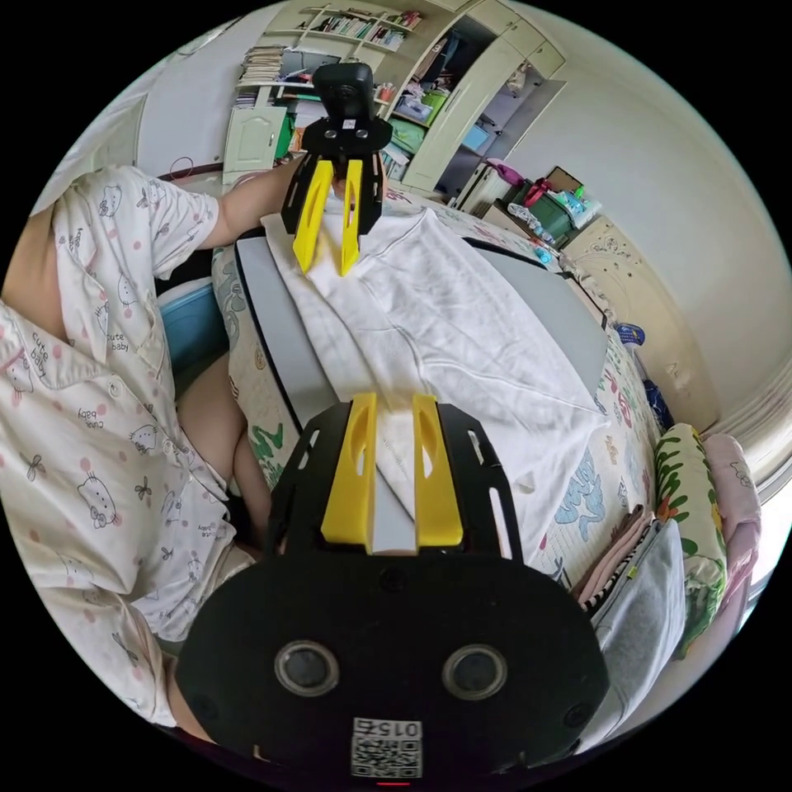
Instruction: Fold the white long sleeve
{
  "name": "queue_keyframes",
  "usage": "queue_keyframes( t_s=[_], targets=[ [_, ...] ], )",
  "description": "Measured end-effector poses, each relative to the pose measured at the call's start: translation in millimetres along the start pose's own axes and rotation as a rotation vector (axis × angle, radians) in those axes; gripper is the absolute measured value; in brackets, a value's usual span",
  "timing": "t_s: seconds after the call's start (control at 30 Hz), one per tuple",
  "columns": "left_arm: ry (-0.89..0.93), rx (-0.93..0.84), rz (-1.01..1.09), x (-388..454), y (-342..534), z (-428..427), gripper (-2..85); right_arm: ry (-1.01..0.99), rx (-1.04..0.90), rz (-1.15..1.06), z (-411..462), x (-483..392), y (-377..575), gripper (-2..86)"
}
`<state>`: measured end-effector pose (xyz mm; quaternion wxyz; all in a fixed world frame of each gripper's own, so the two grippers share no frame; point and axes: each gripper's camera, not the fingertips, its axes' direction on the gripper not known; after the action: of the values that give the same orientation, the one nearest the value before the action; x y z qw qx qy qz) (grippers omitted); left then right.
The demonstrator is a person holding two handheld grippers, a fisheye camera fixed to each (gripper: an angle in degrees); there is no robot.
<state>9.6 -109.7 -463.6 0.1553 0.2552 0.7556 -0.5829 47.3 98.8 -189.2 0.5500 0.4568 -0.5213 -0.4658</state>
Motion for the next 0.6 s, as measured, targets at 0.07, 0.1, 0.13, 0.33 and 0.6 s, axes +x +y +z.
queue_keyframes(
  t_s=[0.07,0.1,0.13,0.33,0.6],
  targets=[
    [0.042,0.039,-0.023,-10,17,-3,6.7,0.040,-0.013,0.023,6,0,7,0.8],
    [0.053,0.046,-0.032,-14,21,-5,5.9,0.033,-0.006,0.023,6,0,9,0.5],
    [0.073,0.061,-0.052,-19,29,-8,4.4,0.020,0.001,0.026,5,0,13,-0.2],
    [0.001,0.096,0.035,10,48,-32,2.0,-0.017,0.013,0.048,-14,-3,36,-0.9],
    [0.071,0.043,0.027,20,99,-28,1.6,-0.089,0.032,0.071,-14,16,56,3.3]
  ],
)
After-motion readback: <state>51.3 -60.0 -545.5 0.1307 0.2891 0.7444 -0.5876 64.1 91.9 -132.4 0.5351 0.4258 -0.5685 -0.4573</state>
